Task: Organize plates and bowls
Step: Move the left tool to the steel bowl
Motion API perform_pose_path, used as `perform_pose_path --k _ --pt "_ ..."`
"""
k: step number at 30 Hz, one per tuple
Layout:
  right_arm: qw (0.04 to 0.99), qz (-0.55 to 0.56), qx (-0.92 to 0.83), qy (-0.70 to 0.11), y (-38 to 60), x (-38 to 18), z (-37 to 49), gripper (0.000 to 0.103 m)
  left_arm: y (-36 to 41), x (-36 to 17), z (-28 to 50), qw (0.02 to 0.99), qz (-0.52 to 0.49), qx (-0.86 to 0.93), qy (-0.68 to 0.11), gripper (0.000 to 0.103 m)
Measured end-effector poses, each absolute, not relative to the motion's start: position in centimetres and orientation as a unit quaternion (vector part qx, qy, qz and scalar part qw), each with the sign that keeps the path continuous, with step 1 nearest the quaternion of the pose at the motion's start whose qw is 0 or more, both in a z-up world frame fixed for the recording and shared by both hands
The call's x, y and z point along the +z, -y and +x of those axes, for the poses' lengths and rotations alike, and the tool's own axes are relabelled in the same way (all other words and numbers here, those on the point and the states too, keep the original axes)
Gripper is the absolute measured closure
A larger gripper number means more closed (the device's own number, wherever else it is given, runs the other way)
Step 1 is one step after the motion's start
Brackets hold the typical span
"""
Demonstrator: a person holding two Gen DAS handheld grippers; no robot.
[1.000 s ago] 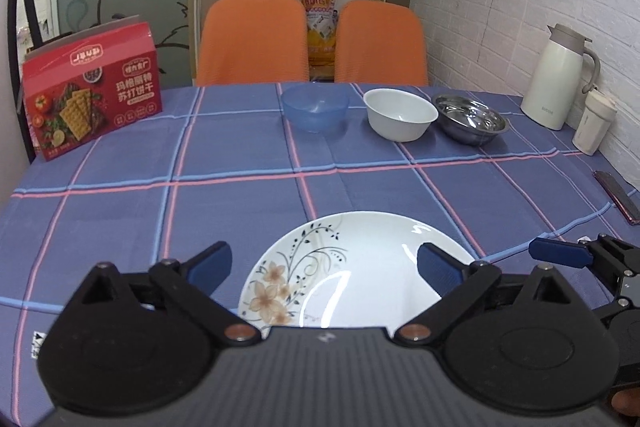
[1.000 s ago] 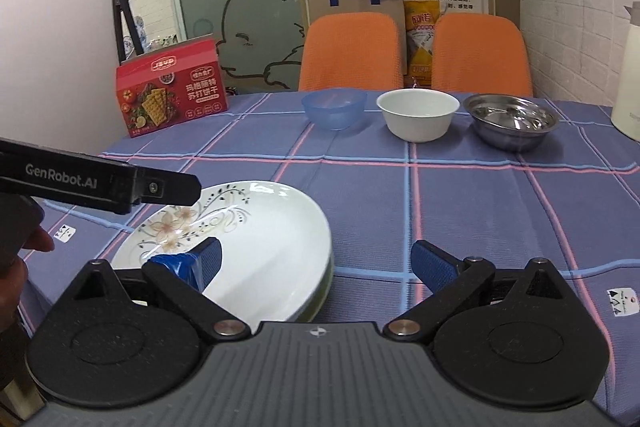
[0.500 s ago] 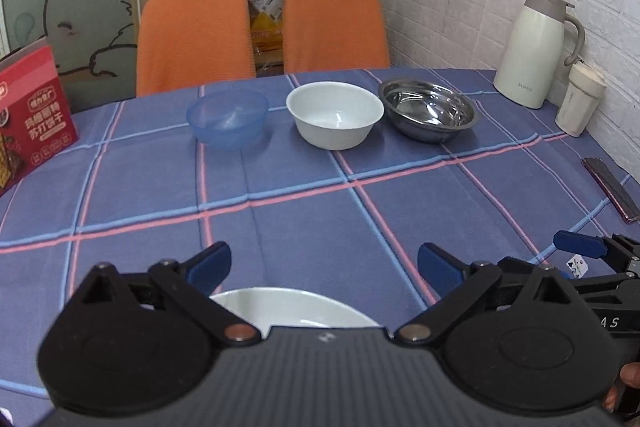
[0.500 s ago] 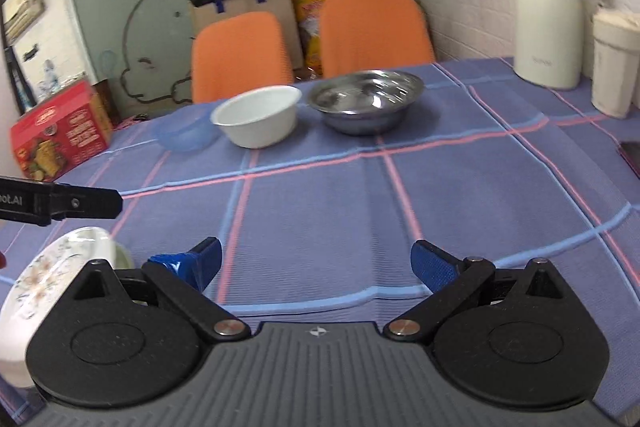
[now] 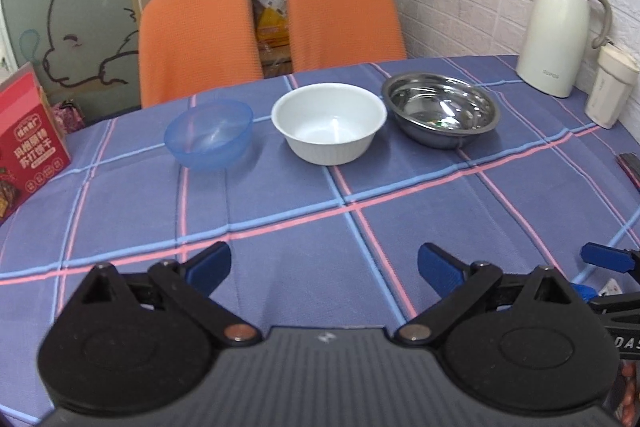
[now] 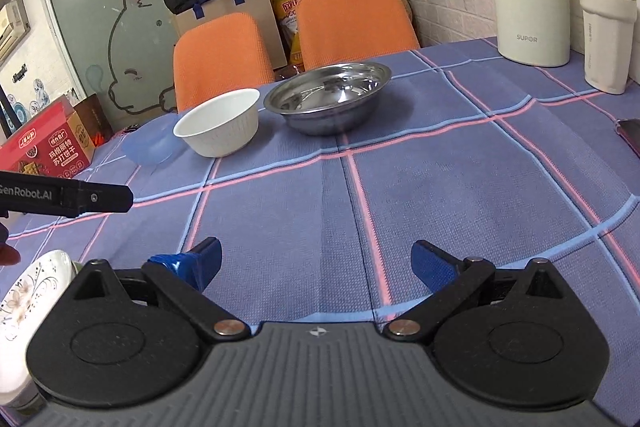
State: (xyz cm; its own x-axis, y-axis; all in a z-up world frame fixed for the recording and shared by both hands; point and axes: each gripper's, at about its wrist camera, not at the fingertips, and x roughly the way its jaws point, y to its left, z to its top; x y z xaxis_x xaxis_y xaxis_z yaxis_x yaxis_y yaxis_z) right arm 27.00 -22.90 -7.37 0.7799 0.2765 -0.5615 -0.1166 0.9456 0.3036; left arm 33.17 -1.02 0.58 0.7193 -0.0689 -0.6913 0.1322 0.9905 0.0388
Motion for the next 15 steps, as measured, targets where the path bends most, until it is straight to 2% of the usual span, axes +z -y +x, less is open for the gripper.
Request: perform_pose_path --k 15 --pt "0.932 0.127 0.117 -0.318 24.1 -7.4 27.3 0.014 3.1 0.9 32.9 0.931 0.088 -0.024 -0.354 0.005"
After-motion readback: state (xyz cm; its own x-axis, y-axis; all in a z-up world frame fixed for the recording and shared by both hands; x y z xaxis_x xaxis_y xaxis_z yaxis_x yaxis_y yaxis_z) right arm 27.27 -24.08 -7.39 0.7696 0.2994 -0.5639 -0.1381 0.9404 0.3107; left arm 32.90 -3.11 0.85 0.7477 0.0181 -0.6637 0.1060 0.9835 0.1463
